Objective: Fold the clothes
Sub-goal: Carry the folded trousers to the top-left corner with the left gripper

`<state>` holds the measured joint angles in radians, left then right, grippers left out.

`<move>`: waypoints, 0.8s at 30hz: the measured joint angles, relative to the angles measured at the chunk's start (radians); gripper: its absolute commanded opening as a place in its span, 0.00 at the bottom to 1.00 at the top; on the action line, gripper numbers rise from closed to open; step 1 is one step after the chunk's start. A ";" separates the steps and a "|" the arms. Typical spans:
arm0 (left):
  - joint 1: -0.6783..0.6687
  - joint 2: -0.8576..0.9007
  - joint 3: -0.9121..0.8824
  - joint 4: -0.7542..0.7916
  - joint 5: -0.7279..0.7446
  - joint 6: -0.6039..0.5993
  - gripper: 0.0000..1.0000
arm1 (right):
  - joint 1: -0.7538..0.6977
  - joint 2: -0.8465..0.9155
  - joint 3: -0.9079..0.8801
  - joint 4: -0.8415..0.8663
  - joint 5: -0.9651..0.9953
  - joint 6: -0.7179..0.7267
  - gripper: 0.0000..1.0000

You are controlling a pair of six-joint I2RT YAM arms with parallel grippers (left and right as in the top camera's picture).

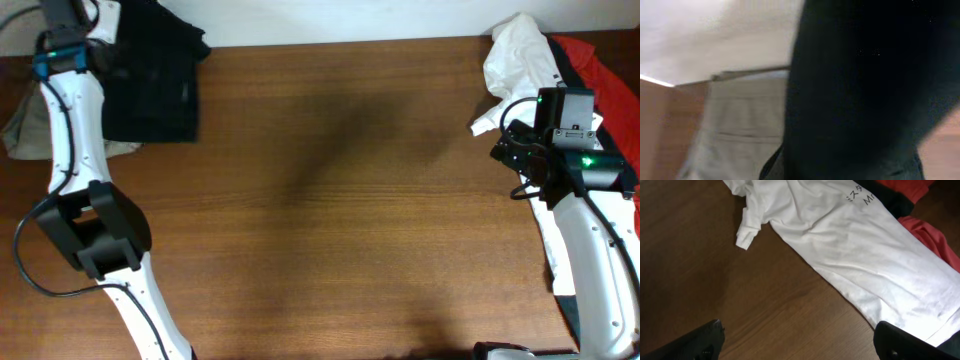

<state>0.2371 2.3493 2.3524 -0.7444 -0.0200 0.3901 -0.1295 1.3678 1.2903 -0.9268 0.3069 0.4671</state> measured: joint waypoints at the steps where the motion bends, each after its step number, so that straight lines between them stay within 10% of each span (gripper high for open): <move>1: 0.012 0.000 0.000 0.016 -0.015 0.016 0.01 | 0.000 0.000 0.000 0.000 0.000 0.000 0.99; 17: 0.126 0.157 0.002 0.263 -0.154 0.010 0.03 | 0.000 0.000 0.000 0.000 0.000 0.000 0.99; 18: 0.133 0.161 0.002 0.264 -0.156 0.010 0.13 | 0.000 0.000 0.000 0.000 0.000 0.001 0.99; 20: 0.137 0.176 0.002 0.266 -0.161 0.005 0.67 | 0.000 0.000 0.000 0.000 0.000 0.000 0.99; 24: 0.154 0.230 0.002 0.286 -0.180 0.003 0.83 | 0.000 0.000 0.000 0.000 0.000 0.000 0.99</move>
<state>0.3916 2.5793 2.3547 -0.4580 -0.2005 0.3931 -0.1295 1.3678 1.2903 -0.9264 0.3069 0.4671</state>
